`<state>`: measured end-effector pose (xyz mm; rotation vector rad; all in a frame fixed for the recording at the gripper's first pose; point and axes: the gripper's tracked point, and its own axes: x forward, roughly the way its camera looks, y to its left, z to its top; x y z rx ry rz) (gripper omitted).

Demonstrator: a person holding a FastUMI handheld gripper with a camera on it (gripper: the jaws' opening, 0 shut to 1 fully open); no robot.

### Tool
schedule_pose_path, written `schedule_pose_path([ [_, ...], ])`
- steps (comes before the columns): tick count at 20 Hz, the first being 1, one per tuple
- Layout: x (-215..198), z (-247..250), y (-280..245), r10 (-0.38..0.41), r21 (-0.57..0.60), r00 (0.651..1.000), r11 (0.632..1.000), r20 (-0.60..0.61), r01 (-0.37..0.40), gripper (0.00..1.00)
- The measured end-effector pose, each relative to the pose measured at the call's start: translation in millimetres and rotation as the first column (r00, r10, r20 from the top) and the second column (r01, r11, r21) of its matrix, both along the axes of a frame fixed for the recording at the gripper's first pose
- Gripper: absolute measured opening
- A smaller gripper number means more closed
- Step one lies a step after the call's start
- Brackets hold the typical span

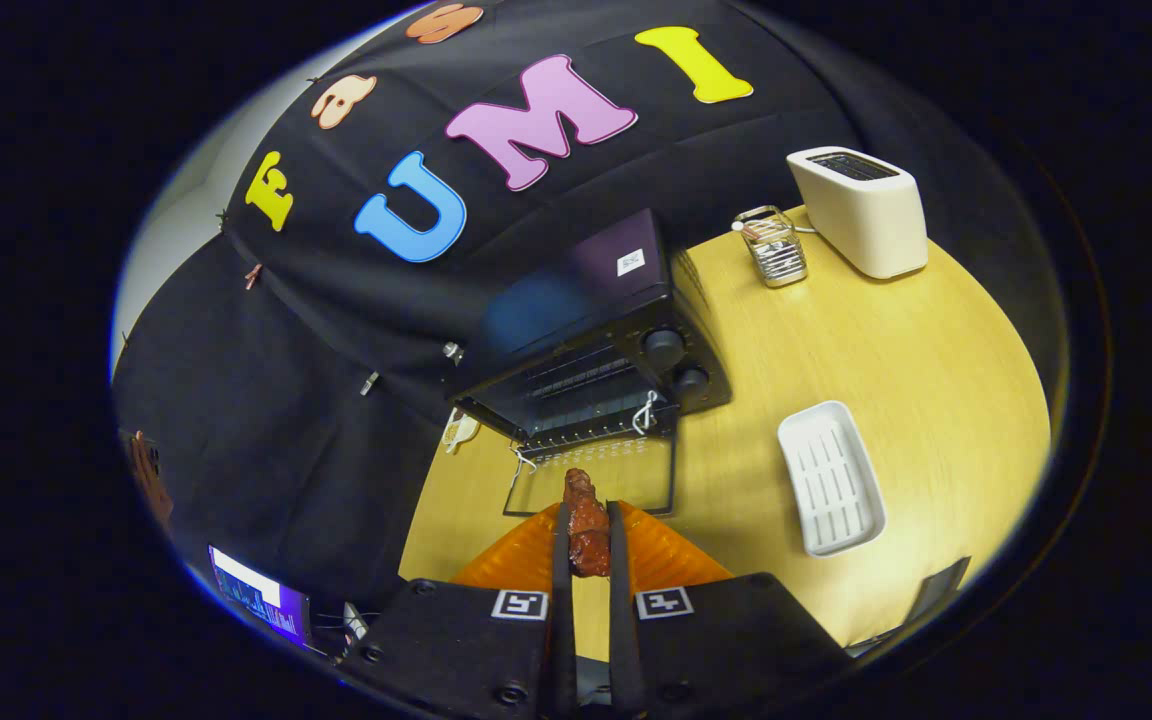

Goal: Open the toaster oven, put the food inside, and close the toaster oven door.

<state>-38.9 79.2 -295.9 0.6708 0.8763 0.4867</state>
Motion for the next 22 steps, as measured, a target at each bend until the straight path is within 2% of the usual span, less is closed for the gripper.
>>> schedule_pose_path([
  [4, 4, 0, 55, -0.027, 0.020, 1.000, 0.999, 0.015, 0.027, 0.17],
  [8, 30, -4, 98, -0.085, 0.063, 0.996, 0.995, 0.017, 0.083, 0.17],
  [15, 104, -37, 128, -0.197, 0.057, 0.980, 0.979, 0.035, 0.195, 0.17],
  [22, 156, -76, 140, -0.279, 0.082, 0.960, 0.957, 0.011, 0.277, 0.17],
])
